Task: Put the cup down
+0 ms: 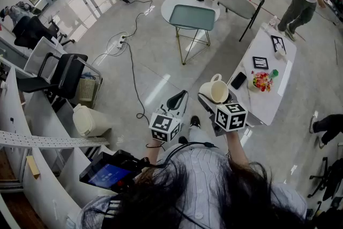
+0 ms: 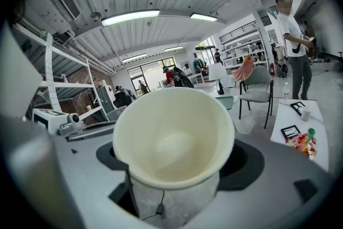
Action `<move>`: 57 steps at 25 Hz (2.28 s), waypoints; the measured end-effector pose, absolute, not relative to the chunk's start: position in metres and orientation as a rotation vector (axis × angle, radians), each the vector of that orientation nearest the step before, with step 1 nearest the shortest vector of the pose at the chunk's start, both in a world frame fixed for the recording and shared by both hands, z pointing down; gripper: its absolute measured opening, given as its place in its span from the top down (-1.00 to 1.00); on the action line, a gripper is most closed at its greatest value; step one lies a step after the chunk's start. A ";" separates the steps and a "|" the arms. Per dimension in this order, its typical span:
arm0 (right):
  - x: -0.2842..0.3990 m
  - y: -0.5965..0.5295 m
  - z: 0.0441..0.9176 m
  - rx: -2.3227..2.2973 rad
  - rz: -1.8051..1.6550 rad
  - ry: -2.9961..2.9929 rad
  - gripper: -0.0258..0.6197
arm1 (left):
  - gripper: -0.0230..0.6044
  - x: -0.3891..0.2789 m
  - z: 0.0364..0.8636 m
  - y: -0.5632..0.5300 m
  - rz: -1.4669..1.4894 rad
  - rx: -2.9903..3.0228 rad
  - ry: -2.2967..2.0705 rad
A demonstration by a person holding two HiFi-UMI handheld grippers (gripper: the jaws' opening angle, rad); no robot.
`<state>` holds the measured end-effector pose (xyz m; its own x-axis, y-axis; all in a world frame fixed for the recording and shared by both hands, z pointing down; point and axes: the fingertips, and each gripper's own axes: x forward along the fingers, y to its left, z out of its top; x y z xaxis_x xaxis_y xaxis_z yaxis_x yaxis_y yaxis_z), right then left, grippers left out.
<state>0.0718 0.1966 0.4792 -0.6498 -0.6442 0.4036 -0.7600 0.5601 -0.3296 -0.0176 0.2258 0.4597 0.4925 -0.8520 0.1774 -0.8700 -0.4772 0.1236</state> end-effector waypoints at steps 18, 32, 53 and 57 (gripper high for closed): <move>0.066 0.181 0.476 1.147 0.658 -2.562 -0.40 | 0.83 -0.023 0.473 0.213 0.235 2.511 -1.526; 0.066 0.118 0.487 1.119 0.689 -2.549 -0.40 | 0.83 -0.022 0.482 0.148 0.297 2.493 -1.523; 0.062 0.027 0.503 1.014 0.745 -2.572 -0.40 | 0.83 -0.018 0.489 0.051 0.323 2.441 -1.578; 0.065 0.016 0.502 1.007 0.754 -2.580 -0.40 | 0.83 -0.011 0.489 0.037 0.341 2.454 -1.568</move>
<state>0.0647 0.0162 0.5019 -0.7218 -0.5487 0.4219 -0.6895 0.6230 -0.3694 -0.0111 0.0372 0.4890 0.4075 -0.8611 0.3039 -0.9096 -0.4123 0.0513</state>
